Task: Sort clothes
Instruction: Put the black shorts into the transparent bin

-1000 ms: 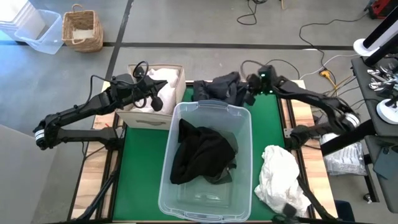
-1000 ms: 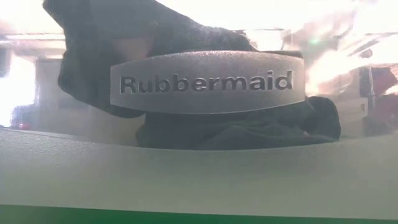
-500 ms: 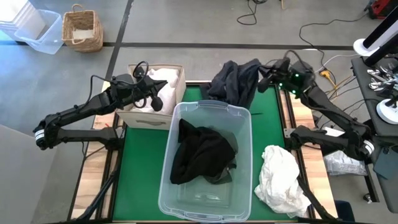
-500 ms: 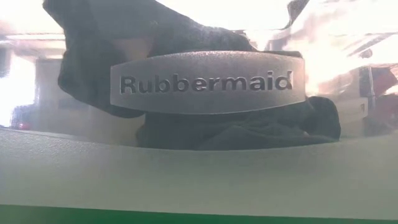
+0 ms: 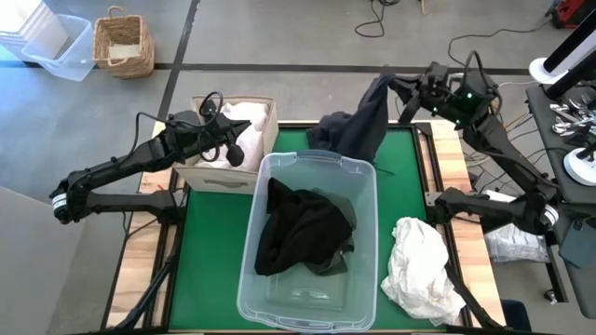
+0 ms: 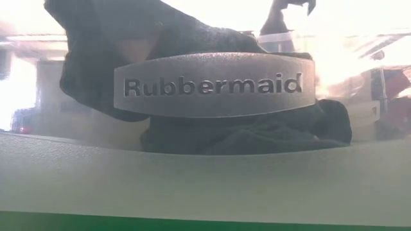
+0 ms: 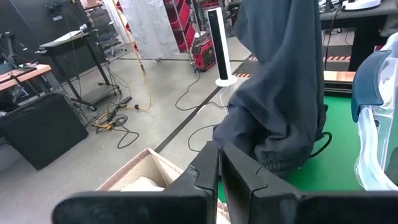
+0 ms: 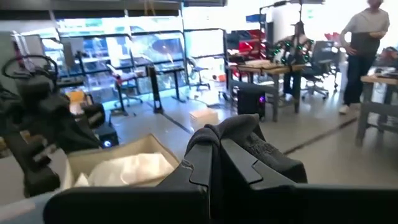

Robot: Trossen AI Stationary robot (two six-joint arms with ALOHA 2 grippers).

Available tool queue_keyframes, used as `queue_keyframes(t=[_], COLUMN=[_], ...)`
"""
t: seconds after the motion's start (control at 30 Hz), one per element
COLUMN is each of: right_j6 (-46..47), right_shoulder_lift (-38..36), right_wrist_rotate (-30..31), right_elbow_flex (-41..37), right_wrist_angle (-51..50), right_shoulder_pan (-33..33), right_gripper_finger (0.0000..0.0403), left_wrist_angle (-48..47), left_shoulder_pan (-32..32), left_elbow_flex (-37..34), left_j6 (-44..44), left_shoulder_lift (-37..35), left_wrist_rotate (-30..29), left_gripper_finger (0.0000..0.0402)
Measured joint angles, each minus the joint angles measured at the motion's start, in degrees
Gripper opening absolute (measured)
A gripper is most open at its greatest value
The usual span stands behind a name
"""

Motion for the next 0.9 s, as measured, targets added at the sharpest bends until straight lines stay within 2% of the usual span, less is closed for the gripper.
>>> queue_keyframes(t=[0.37,0.5,0.6,0.7,0.83,0.9], right_j6=[1.2,2.8,3.4,4.1,5.2,6.5], right_shoulder_lift=[6.5,8.8,10.6,12.6,15.4,17.0], right_wrist_rotate=[-3.2,-7.4,-8.1,-8.1,-9.3,-10.8], right_elbow_flex=[12.2,16.9,19.9,22.5,25.7,26.7], right_wrist_angle=[0.0,0.4,0.5,0.4,1.0,2.1], right_shoulder_pan=[0.0,0.0,0.0,0.0,0.1,0.1], right_gripper_finger=[0.0009,0.0009,0.0009,0.0009,0.0009,0.0009], left_wrist_angle=[0.7,4.9,9.7,15.3,25.9,26.6], left_shoulder_pan=[0.0,0.0,0.0,0.0,0.0,-0.1], left_elbow_flex=[0.0,0.0,0.0,0.0,0.4,2.2], left_j6=[0.1,0.1,0.8,1.6,1.5,1.5], left_shoulder_lift=[0.0,0.0,0.0,0.2,2.7,4.6], left_wrist_rotate=[0.0,0.1,0.5,4.8,16.6,18.6], left_gripper_finger=[0.0000,0.0000,0.0000,0.0000,0.0001,0.0009])
